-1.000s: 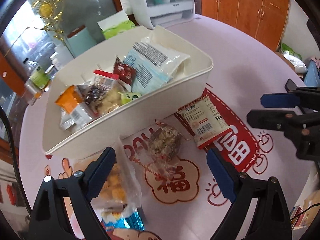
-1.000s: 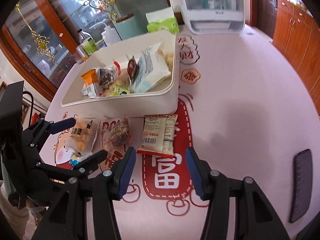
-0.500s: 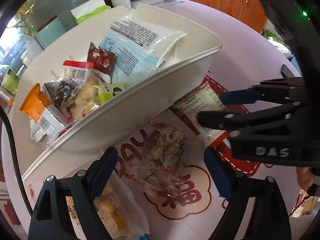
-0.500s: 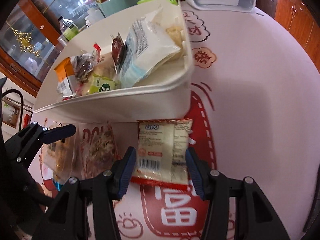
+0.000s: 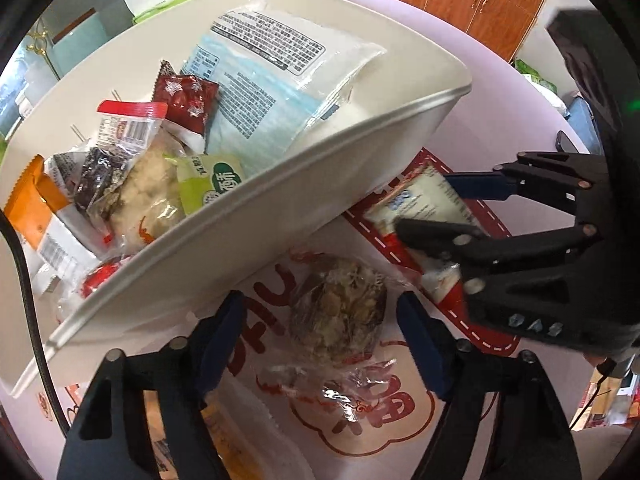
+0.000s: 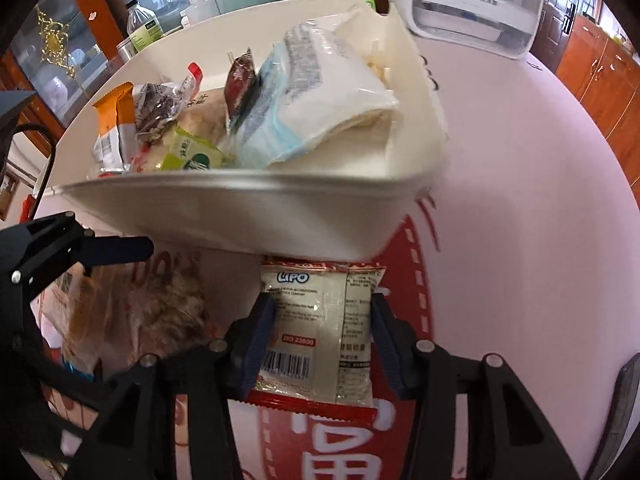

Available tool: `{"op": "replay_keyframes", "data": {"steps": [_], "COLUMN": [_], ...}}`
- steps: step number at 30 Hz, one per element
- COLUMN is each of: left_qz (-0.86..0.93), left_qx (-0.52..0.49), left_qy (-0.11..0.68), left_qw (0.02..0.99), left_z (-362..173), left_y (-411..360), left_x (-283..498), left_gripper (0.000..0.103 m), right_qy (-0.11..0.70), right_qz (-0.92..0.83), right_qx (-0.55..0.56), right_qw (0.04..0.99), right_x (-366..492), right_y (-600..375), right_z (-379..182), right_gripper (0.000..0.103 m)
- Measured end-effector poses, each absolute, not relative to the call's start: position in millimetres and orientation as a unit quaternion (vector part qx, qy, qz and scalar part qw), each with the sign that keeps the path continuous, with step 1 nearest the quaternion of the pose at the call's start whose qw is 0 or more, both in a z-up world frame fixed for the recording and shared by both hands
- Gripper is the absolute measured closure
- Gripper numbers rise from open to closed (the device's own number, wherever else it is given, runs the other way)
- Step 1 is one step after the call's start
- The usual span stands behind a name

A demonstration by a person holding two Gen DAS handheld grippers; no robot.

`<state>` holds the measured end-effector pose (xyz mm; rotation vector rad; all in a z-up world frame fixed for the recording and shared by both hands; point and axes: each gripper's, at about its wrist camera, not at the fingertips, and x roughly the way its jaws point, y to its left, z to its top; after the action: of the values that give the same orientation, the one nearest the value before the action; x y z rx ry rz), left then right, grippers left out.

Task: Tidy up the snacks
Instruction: 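Grasp the LIPO biscuit pack with the right gripper while the left grasps a clear nut bag, then lift both packs over the white tray and release them inside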

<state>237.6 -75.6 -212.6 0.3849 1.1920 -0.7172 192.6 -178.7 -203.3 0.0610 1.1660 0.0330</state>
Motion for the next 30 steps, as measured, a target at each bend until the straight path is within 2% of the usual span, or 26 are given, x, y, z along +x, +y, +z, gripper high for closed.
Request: {"op": "replay_keyframes", "data": {"steps": [2,7,9,23,30], "left_qz": [-0.329,-0.304,-0.297,-0.244,-0.226], "left_qx": [0.178,0.173,0.153,0.08,0.044], "left_qy": [0.552,0.546,0.549,0.57,0.54], "left_qw": [0.745,0.761,0.766,0.78,0.809], "left_z": [-217.0,-219.8,-217.2,-205.9,-140.5], "left_y": [-77.4,-79.9,-76.9,-61.9,-49.3], "left_x": [237.9,230.0,223.2,168.3,138.9], "left_gripper": [0.045,0.051,0.057,0.059,0.059], "right_qy": [0.549,0.55,0.551,0.556,0.539], "right_qz": [0.013,0.0,-0.006,0.026,0.06], "right_qx": [0.036,0.05,0.054,0.047,0.032], "right_qw": [0.835,0.834,0.833,0.829,0.839], "right_x": [185.1,164.4,155.1,120.1,97.8], "right_y": [-189.9,-216.9,-224.5,-203.1,-191.9], "right_z": [-201.8,-199.6,-198.5,-193.0,-160.7], "right_gripper": [0.055,0.055,0.055,0.056,0.056]}}
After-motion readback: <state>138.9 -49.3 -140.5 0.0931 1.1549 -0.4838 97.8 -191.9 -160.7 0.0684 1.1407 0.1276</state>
